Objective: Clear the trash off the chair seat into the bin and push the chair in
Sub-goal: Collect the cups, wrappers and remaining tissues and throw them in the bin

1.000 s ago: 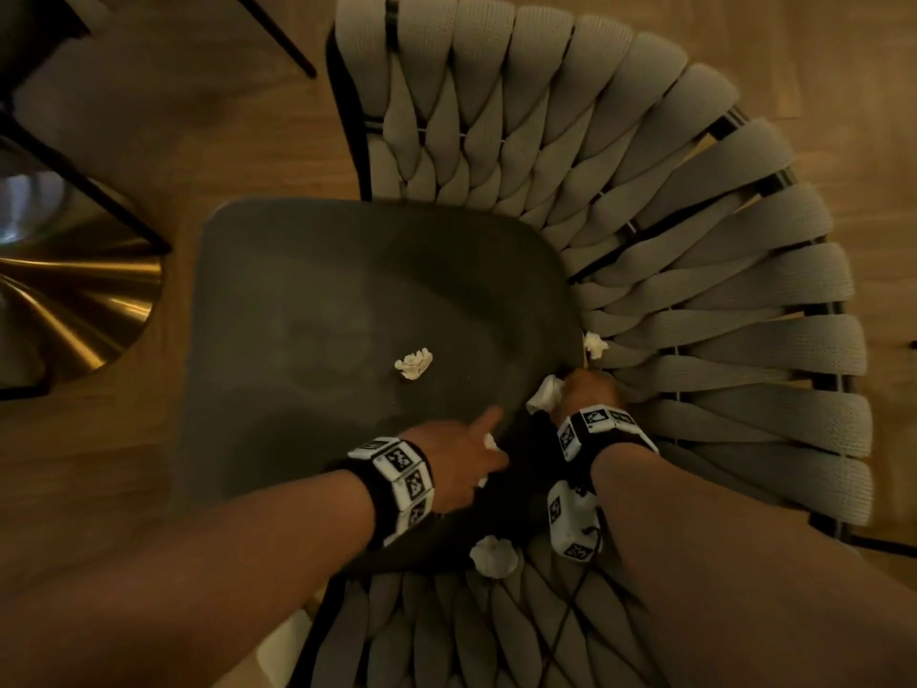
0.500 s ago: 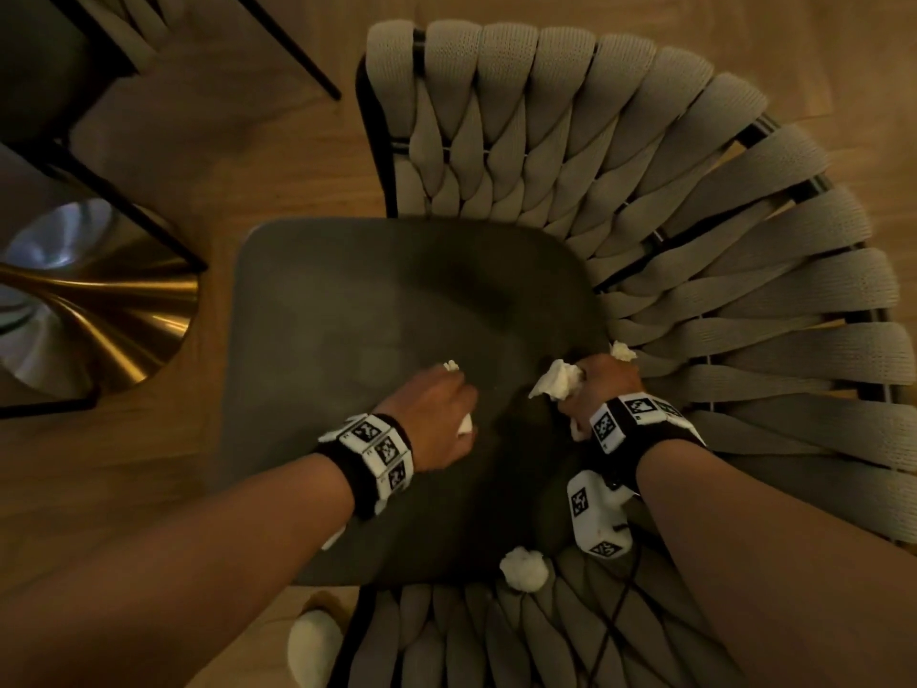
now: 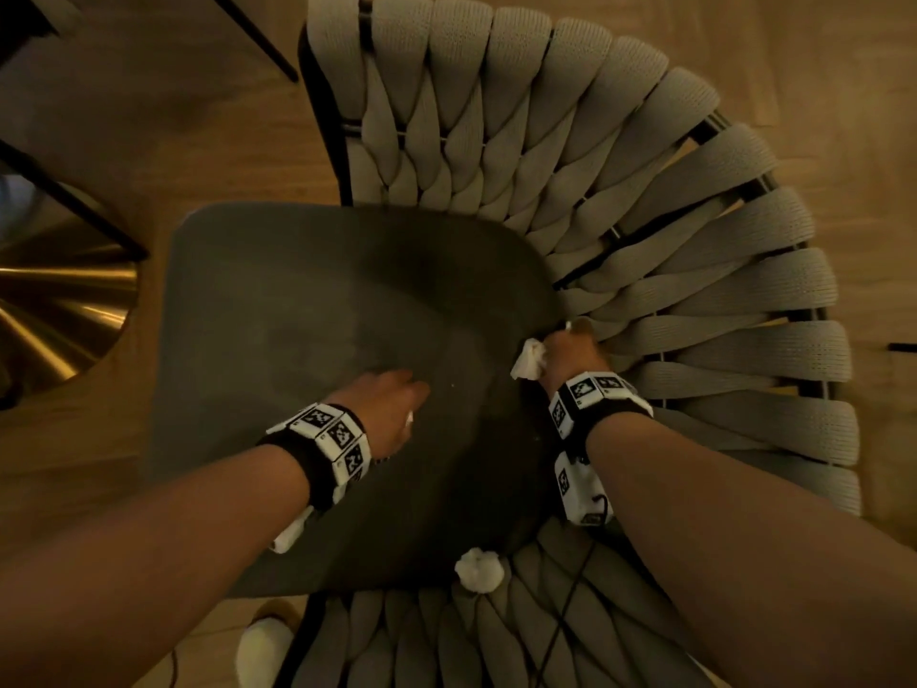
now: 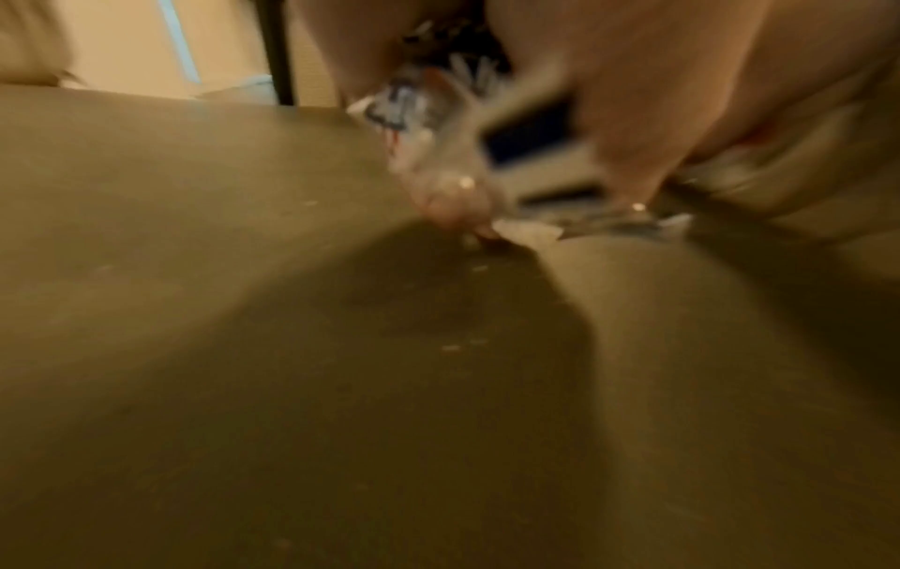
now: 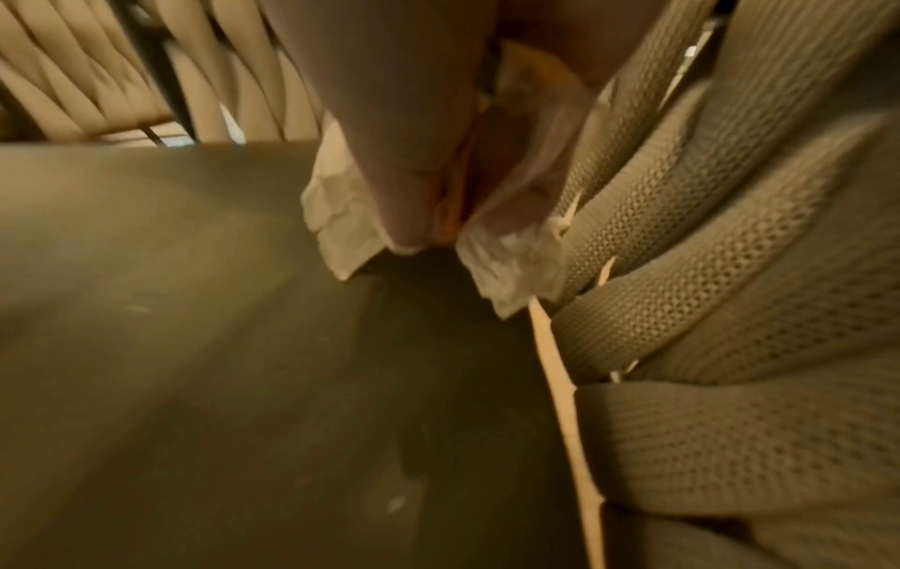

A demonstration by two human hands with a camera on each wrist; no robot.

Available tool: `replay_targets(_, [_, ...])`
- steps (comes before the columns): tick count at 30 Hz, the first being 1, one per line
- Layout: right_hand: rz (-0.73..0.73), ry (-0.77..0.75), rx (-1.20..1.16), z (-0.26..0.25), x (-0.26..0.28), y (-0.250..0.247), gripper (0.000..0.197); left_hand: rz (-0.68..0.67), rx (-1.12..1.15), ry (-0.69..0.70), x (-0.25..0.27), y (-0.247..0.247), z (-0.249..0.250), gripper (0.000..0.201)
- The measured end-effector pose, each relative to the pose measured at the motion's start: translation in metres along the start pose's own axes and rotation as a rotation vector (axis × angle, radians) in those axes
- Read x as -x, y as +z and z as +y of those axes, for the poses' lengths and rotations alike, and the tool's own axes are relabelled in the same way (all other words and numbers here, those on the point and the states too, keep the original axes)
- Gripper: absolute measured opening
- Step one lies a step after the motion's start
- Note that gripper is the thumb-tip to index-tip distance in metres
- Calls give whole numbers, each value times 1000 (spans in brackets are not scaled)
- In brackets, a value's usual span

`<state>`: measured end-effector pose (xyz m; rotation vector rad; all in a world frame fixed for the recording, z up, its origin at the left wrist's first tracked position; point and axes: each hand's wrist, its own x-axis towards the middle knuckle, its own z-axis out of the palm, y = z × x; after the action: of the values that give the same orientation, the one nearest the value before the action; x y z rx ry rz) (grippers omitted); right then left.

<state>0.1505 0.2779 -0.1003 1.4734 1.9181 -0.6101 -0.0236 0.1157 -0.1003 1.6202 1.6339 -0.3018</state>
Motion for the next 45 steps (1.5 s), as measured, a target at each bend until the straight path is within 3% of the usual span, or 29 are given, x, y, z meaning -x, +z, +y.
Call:
replay_targets(3, [-22,15,-29,-1,-7,-4,33,-120,-40,247,9,7,21,18])
replay_targets(7, [-110,-2,-12,-5,-7,-10,29,-244,-128,427,10,21,55,30])
replay_targets(10, [-108,-4,4,-5,-8,-10,32,-318,-240,490,15,39,77,35])
replay_targets(12, [-83,-18,30,-5,-11,-10,27,-383,-216,461,12,58,86,34])
replay_targets(16, [-92,-12,94,-5,-9,-16,26,-444,-515,634,2,83,106,24])
replay_targets(18, [-87,-27,95,-4,-5,-24,28,-443,-488,650,-2,85,111,25])
replay_targets(20, [-104,-40,69,-3,5,-32,36,-447,-332,600,0,81,109,25])
replay_targets(26, [-89,-115,-148,-33,68,-48,52,-105,218,261,58,25,46,33])
replay_targets(32, [-80,-373,-78,-130,159,-64,13,301,809,-230,194,-1,-64,32])
replay_targets(34, [-55,-457,-42,-177,194,-65,19,409,909,-336,252,4,-92,30])
replay_targets(37, [-54,-569,-37,-254,250,-51,8,587,977,-476,347,34,-128,29])
replay_targets(40, [-98,-661,-43,-328,314,-10,9,668,1058,-590,442,91,-156,28])
replay_targets(45, [-182,-744,-45,-439,416,117,16,731,1167,-747,577,216,-200,38])
